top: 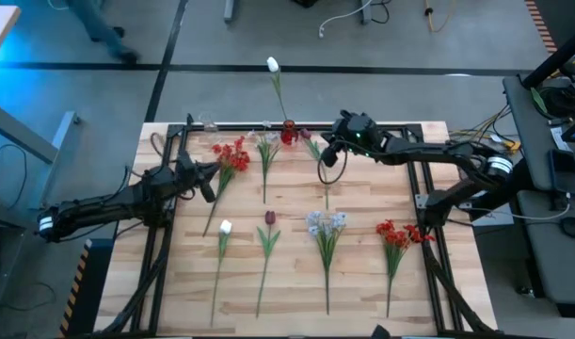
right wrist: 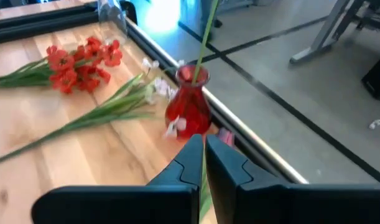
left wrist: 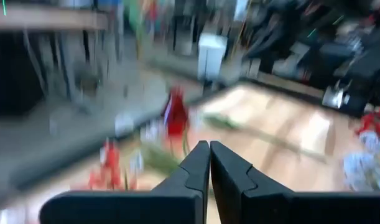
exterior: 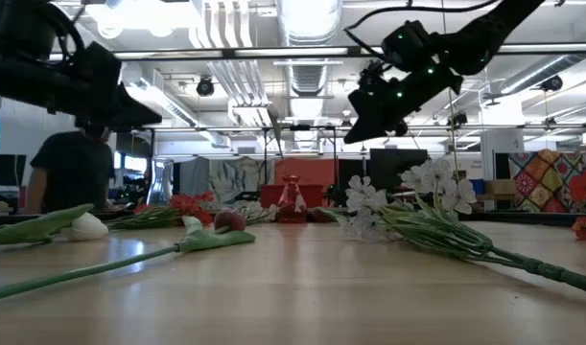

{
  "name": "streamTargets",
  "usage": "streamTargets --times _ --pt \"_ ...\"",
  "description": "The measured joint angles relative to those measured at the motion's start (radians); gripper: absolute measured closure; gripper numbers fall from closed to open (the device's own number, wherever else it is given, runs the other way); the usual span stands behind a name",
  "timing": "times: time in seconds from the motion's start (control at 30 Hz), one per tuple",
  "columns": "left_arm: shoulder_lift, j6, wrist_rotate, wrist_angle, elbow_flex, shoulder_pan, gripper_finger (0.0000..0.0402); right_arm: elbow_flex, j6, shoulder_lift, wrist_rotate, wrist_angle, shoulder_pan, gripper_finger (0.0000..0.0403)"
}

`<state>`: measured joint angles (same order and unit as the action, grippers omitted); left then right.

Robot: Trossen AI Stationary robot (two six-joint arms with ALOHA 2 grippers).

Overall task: Sort flowers into vase by color
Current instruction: Put the top red flowers into the transparent vase

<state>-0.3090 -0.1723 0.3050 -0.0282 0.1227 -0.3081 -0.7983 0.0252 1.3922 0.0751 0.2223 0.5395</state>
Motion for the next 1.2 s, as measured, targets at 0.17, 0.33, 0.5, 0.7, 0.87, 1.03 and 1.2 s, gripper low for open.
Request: streamTargets --times 0.17,0.33,0.5,0.7,0.87,1.03,1.2 --pt "-0.113 -0.144 0.001 0.260 0.125 0.000 0.0395 0.059 -0.013 -0.032 0.001 0.000 -0.006 0.0390" --pt "-0.269 -0.284 0.000 0.466 0.241 0.000 0.0349 0.079 -0.015 -0.032 0.002 0.000 -0.005 0.0390" --pt "-0.458 -0.420 -0.004 0.629 0.325 -0.002 0.0283 0.082 -0.007 -0.032 0.001 0.001 -0.006 0.0390" --pt "-0.685 -0.442 -0.092 0.700 0.375 -0.016 0.0252 0.082 0.007 -0.032 0.001 0.001 -0.006 0.0390" --pt "-0.829 -0.396 -0.114 0.699 0.409 -0.052 0.0251 0.082 0.004 -0.031 0.000 0.000 -0.006 0.0390" --pt "-0.920 -0.334 -0.160 0.678 0.434 -0.103 0.0251 0.084 0.003 -0.031 0.000 -0.001 -0.011 0.0390" --pt "-0.965 -0.300 -0.212 0.648 0.438 -0.137 0.0251 0.091 0.012 -0.031 0.000 -0.002 -0.027 0.0390"
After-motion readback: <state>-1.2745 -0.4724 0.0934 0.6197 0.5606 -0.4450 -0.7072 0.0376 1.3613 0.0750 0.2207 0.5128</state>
